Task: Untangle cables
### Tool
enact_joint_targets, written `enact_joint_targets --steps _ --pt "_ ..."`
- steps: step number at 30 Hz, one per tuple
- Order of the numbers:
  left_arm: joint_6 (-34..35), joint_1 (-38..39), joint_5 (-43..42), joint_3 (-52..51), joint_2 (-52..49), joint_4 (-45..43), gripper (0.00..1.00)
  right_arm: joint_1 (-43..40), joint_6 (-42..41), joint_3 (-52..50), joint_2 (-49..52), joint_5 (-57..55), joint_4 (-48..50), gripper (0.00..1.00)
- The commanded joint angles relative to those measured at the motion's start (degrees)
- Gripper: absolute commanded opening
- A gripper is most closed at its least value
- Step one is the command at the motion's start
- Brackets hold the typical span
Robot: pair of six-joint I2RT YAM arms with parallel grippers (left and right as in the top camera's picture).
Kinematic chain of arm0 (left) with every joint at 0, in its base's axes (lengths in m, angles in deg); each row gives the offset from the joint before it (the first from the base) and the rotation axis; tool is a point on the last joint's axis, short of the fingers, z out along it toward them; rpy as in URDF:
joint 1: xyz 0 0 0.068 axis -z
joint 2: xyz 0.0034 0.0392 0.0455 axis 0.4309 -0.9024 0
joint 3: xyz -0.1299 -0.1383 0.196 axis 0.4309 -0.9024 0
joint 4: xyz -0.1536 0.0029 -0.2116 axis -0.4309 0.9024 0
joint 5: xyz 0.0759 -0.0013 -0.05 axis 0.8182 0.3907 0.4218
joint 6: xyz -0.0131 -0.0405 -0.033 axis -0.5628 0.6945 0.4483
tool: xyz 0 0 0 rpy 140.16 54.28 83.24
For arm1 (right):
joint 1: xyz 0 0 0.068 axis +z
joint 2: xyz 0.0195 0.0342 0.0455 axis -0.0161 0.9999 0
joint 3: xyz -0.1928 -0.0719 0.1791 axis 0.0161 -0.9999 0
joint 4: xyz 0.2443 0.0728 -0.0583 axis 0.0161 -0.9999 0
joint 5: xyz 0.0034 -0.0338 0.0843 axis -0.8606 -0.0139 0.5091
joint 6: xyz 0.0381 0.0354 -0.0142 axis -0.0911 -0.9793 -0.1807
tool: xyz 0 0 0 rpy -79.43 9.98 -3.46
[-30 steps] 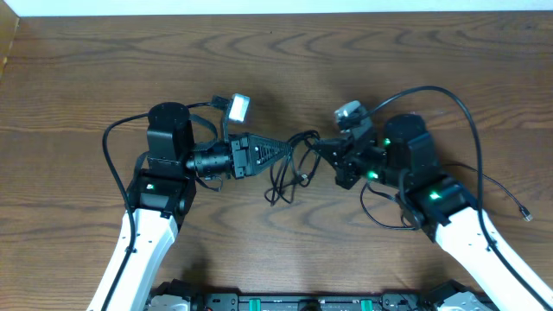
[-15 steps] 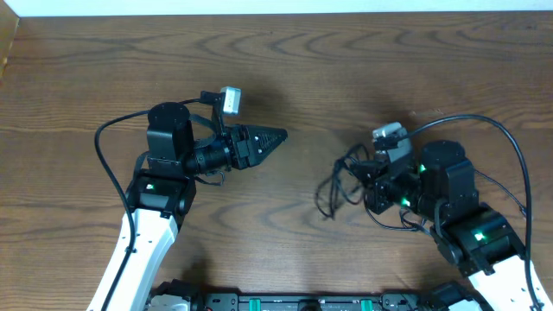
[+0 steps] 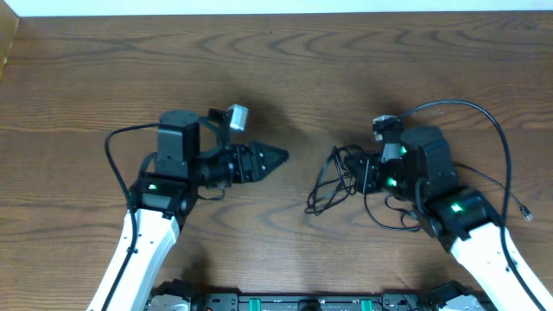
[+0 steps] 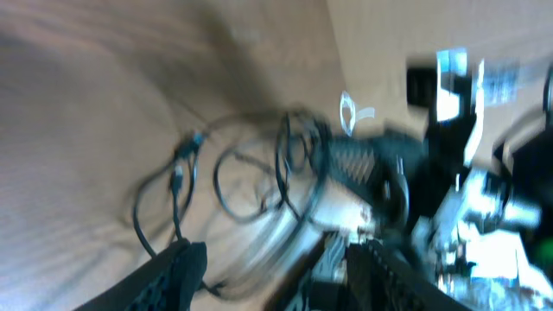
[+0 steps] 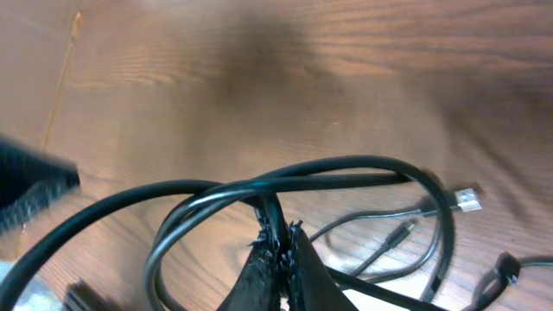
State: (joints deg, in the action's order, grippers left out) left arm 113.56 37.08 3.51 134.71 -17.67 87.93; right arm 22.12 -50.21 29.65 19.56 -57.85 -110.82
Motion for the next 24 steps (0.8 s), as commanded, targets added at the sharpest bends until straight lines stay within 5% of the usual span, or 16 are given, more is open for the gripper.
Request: enact_joint_targets --steps 1,5,14,24 --pt "-9.01 3.74 -1.14 0.31 0.11 1.79 0.59 -0.48 -7.76 0.39 1.9 1.51 3.61 0.01" --pt "-9.62 8.24 2.43 0.31 0.11 1.53 0.59 -1.66 -12.66 0.5 2.12 1.53 4.81 0.01" --pt "-9.11 18.93 27.98 0.31 0.11 1.38 0.59 -2.49 -14.32 0.5 2.12 8.83 4.59 0.01" --pt "-5.79 21.79 48.59 0.31 -0.09 1.31 0.58 -2.49 -14.25 0.5 2.12 19.63 2.08 0.01"
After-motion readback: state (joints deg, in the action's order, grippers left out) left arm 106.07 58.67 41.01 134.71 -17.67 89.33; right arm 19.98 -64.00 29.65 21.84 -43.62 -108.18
